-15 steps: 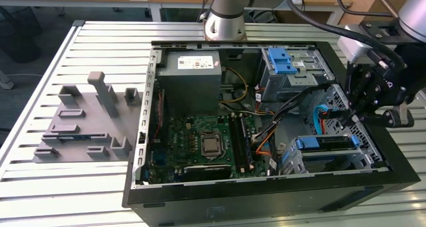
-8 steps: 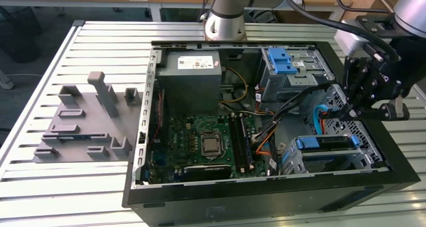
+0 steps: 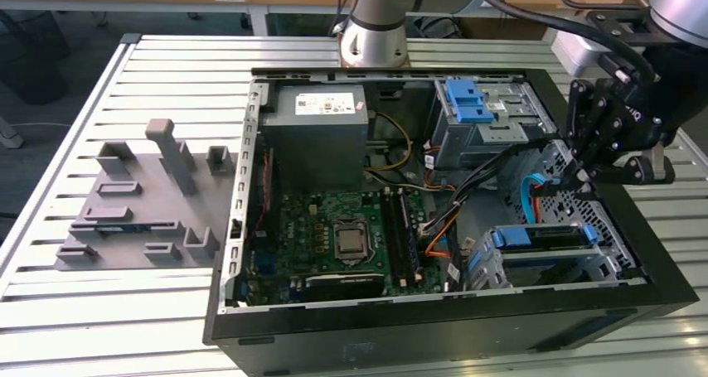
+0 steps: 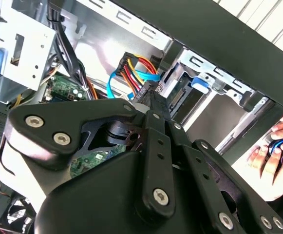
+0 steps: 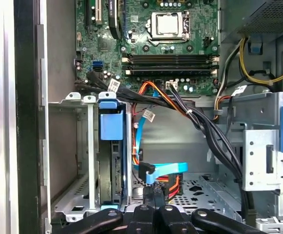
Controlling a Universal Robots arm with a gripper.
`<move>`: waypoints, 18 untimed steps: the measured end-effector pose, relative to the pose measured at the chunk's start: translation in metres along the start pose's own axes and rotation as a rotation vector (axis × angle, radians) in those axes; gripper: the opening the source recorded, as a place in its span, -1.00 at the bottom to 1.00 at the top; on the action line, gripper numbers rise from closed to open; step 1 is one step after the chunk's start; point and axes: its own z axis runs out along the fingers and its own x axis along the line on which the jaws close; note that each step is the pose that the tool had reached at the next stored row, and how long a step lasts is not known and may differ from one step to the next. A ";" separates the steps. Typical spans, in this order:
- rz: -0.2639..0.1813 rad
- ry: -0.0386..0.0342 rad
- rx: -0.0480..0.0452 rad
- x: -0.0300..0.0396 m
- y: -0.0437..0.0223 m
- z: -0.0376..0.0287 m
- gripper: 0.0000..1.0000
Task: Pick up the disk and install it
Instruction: 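Insert the first disk wire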
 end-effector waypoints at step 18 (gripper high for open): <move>0.000 0.0212 0.0006 -0.0059 0.0001 -0.0016 -0.65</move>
